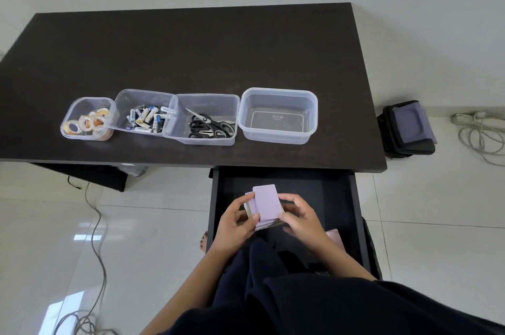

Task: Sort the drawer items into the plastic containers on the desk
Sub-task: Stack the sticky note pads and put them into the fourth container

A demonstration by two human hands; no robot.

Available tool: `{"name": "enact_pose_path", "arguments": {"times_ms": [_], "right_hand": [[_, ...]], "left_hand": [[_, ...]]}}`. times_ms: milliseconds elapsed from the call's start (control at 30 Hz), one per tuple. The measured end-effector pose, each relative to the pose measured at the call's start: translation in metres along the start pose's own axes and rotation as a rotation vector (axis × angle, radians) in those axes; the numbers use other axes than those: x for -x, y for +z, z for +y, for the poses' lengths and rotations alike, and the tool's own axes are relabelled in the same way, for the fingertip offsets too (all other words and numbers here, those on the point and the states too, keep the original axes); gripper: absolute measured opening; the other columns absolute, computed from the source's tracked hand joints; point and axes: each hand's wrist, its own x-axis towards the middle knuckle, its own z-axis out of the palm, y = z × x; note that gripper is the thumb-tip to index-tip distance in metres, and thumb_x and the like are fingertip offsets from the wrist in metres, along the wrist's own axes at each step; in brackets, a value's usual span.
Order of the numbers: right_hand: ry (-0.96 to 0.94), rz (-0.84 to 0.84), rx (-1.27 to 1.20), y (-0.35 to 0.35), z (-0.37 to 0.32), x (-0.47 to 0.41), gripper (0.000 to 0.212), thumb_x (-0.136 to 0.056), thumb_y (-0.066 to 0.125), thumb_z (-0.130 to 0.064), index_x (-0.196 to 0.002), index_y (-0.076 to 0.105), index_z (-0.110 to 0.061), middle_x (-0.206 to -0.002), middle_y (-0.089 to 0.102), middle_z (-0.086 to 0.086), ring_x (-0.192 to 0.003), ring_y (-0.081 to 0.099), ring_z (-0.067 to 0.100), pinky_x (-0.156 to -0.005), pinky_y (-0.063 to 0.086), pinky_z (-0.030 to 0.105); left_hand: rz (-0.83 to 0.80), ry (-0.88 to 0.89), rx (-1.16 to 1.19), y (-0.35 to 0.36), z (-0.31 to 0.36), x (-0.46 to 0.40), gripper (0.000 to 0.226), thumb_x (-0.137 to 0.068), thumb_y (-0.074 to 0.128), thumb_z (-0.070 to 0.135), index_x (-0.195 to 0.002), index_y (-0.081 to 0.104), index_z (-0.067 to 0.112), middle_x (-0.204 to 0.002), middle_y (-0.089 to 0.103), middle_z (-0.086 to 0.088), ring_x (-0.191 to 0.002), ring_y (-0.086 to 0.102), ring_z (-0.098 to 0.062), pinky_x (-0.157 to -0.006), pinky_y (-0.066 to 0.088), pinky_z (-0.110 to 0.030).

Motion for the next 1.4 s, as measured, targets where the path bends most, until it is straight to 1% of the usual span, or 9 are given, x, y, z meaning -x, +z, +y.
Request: {"name": "enact_pose_path", "arguments": {"times_ms": [200,467,567,667,800,900,1033,1200,1400], "right_hand": [[-0.018,0.008,-0.011,0.001,0.002,0.0,0.038,-0.08,0.059,-0.016,-0.108,0.06,-0.041,-0.119,0.063,-0.007,-0.113,0.058,0.015,-0.083,0.053,0.032],[-0.023,0.001,-0.009,0.0,0.003,0.004,0.04,-0.071,0.06,-0.022,-0.107,0.061,-0.039,-0.118,0.063,-0.007,-0.113,0.057,0.016,-0.081,0.051,0.029],[-0.028,0.002,-0.004,0.0,0.003,0.005,0.04,-0.067,0.062,-0.027,-0.105,0.061,-0.04,-0.118,0.063,-0.007,-0.115,0.056,0.016,-0.089,0.053,0.036],[-0.056,0.009,0.026,0.0,0.002,0.007,0.038,-0.077,0.062,-0.012,-0.108,0.061,-0.032,-0.117,0.062,-0.004,-0.112,0.057,0.013,-0.077,0.052,0.021],[-0.083,0.019,0.044,0.001,0.0,0.01,0.04,-0.08,0.059,0.002,-0.109,0.061,-0.025,-0.115,0.062,0.0,-0.104,0.06,0.01,-0.073,0.051,0.017],[-0.08,0.007,0.062,0.001,0.002,0.011,0.041,-0.079,0.061,-0.001,-0.108,0.061,-0.03,-0.117,0.06,-0.002,-0.105,0.06,0.013,-0.08,0.053,0.024],[-0.078,-0.038,0.078,-0.002,0.006,0.013,0.042,-0.083,0.064,-0.008,-0.113,0.059,-0.037,-0.12,0.059,-0.009,-0.106,0.061,0.01,-0.084,0.053,0.024],[0.049,0.228,0.185,-0.038,0.034,0.0,0.038,-0.082,0.069,-0.032,-0.116,0.057,-0.045,-0.121,0.057,-0.005,-0.107,0.058,0.008,-0.095,0.041,0.029],[0.322,0.395,0.632,-0.068,0.074,-0.002,0.054,-0.079,0.066,-0.02,-0.13,0.047,-0.018,-0.123,0.05,0.014,-0.104,0.057,0.029,-0.08,0.049,0.034]], "left_hand": [[-0.048,0.039,-0.052,-0.002,0.004,-0.001,0.059,-0.088,0.062,0.014,-0.14,0.037,0.026,-0.123,0.057,-0.022,-0.085,0.057,-0.01,-0.062,0.049,-0.014],[-0.103,0.037,-0.122,0.003,0.005,0.005,0.066,-0.09,0.055,0.01,-0.137,0.025,0.044,-0.124,0.063,-0.011,-0.115,0.059,-0.02,-0.096,0.051,-0.04],[-0.087,0.032,-0.085,0.004,0.005,0.007,0.062,-0.091,0.055,0.019,-0.145,0.026,0.028,-0.118,0.062,-0.023,-0.107,0.062,-0.028,-0.083,0.055,-0.029],[-0.064,0.048,-0.066,0.006,0.008,0.007,0.049,-0.095,0.049,0.011,-0.141,0.033,0.021,-0.122,0.046,-0.043,-0.085,0.065,-0.031,-0.064,0.044,-0.01],[-0.027,-0.001,-0.047,0.008,0.01,0.008,0.041,-0.09,0.058,0.008,-0.13,0.052,0.015,-0.107,0.068,-0.018,-0.076,0.062,0.008,-0.069,0.047,-0.01],[0.01,-0.063,-0.006,0.009,0.009,0.008,0.042,-0.084,0.063,-0.004,-0.125,0.057,0.006,-0.096,0.067,-0.003,-0.072,0.064,0.007,-0.066,0.049,-0.009],[0.071,-0.111,0.049,0.007,0.008,0.007,0.04,-0.081,0.064,-0.009,-0.115,0.064,0.012,-0.091,0.067,-0.009,-0.062,0.061,0.003,-0.057,0.047,-0.011],[0.112,-0.155,0.019,0.004,0.007,0.011,0.037,-0.081,0.062,-0.009,-0.116,0.064,0.005,-0.088,0.062,-0.006,-0.049,0.053,0.005,-0.05,0.04,-0.007],[0.124,-0.17,-0.004,0.004,0.005,0.014,0.038,-0.082,0.062,-0.007,-0.117,0.064,0.006,-0.087,0.059,-0.005,-0.048,0.053,0.003,-0.05,0.041,-0.007]]}}
